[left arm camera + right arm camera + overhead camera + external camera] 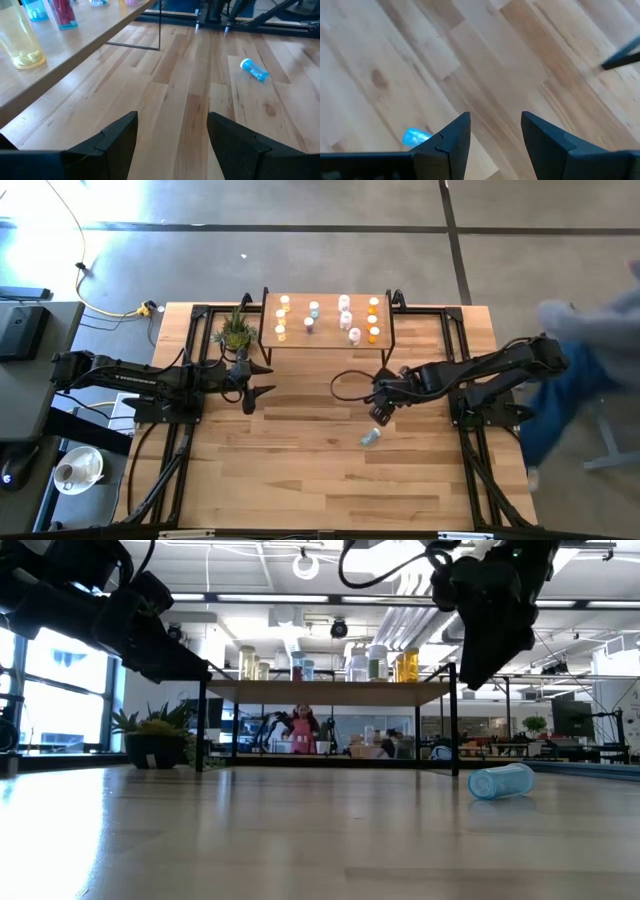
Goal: Pick and place medicine bottles onto shelf by color
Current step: Put the blue pill bottle on the shelf
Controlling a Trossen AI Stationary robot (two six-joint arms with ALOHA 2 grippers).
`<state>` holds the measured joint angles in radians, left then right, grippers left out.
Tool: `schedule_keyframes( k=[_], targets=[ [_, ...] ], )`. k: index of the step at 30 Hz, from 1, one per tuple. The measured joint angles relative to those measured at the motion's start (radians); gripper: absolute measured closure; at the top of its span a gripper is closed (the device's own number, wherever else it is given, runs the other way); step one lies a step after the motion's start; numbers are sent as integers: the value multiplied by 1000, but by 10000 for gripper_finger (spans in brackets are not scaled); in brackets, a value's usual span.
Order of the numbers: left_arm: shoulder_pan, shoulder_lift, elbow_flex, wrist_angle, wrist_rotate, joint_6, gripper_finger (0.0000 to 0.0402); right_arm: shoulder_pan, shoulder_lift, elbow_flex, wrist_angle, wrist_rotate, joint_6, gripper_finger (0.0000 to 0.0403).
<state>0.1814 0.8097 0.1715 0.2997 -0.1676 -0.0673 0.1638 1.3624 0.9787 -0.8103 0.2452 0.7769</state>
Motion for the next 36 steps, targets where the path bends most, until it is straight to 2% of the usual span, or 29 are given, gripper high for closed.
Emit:
schedule_keyframes(
  k=[9,14,23,36],
  targets=[
    [1,0,0,5,-4,0,172,21,0,0,128,-18,-182,235],
    [1,0,0,8,-21,0,172,29,5,0,146,-22,-295,221],
    [1,0,0,13,-28,-8,172,62,126,0,147,-146,-587,212],
    [1,0,0,13,-31,-8,172,179,274,0,227,-153,-599,212]
  ],
)
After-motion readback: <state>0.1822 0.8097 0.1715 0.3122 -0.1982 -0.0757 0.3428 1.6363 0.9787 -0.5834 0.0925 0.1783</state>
